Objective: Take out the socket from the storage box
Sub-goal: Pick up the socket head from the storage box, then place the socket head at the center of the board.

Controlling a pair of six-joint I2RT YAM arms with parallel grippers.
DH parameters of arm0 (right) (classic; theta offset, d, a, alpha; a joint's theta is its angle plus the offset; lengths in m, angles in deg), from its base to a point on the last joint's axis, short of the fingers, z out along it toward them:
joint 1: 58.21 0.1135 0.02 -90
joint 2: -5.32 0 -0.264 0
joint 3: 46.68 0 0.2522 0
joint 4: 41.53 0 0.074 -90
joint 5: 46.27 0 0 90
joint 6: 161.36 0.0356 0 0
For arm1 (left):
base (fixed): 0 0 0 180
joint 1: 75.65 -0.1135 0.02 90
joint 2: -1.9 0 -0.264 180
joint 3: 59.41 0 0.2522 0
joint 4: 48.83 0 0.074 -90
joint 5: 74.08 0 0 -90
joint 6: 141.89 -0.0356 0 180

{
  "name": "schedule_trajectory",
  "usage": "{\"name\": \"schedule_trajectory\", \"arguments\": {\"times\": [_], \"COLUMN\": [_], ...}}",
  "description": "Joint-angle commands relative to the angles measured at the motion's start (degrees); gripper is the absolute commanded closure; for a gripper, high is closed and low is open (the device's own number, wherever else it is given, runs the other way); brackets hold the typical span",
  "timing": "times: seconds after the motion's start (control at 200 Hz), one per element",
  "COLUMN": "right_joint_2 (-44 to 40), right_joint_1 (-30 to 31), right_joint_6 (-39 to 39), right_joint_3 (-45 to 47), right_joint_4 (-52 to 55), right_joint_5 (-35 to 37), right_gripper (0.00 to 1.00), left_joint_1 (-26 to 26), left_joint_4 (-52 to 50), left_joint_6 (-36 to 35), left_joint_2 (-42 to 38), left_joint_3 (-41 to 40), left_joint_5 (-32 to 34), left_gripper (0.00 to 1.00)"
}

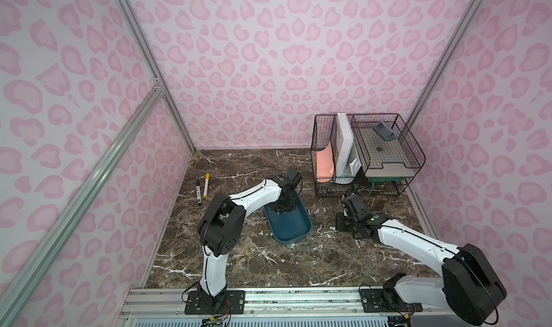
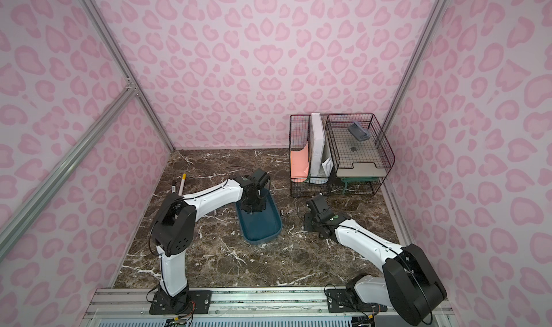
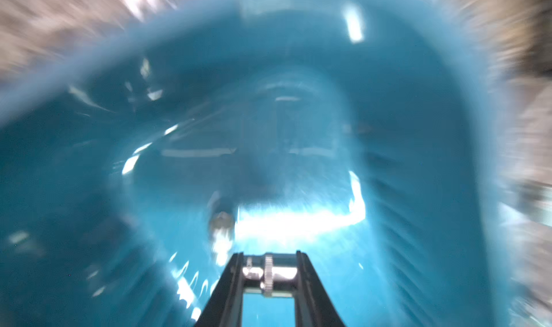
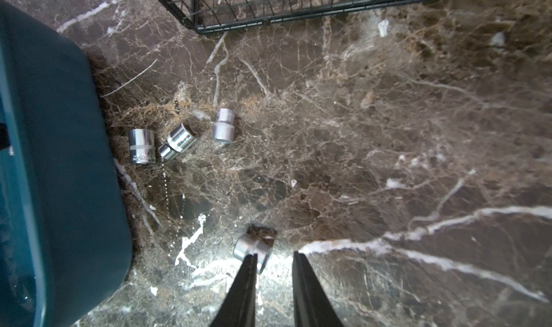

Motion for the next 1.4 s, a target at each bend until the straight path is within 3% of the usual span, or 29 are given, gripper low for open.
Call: {"name": "schedule_trajectory", "arguments": {"times": [0.0, 0.175, 0.315, 0.485, 0.685, 0.975, 1.395], "right_joint_2": [-0.3, -1.0, -1.1, -0.2, 0.6, 0.7, 0.2], "right_joint_1": [0.2, 0.9, 1.3, 1.9, 2.3, 2.8, 3.1], "right_joint_6": [-0.4, -0.4, -0.3, -0.2, -0.2, -0.2, 0.7], "right_joint_3": [-0.3, -0.5, -0.6, -1.1, -1.7, -2.2, -2.6], "right_joint_4": [-1.7, -2.5, -3.0, -2.9, -2.7, -2.9, -3.2], "right_joint_5": [-0.5, -0.6, -0.7, -0.7, -0.7, -0.6, -0.5], "right_gripper": [0.74, 0.74, 0.74, 0.74, 0.74, 0.74, 0.69], "left_joint_1": [-0.6, -4.7, -11.0, -20.6, -27.7, -32.1, -32.6], "left_joint_4": [-4.0, -7.0, -6.6, -3.0, 1.4, 5.1, 6.5], "left_joint_6": [-1.5, -1.9, -2.1, -1.8, -0.9, -0.9, -0.5], "left_joint_2": [-3.4, -9.7, -13.3, -12.9, -9.0, -4.6, -1.2], "left_joint_3": [1.3, 1.1, -1.7, -8.2, -10.7, -10.6, -10.7], "left_joint_5": [1.8, 2.6, 2.0, -1.6, -5.3, -5.4, -4.0], "left_gripper": [0.76, 0.75, 0.75, 0.75, 0.76, 0.75, 0.71]}}
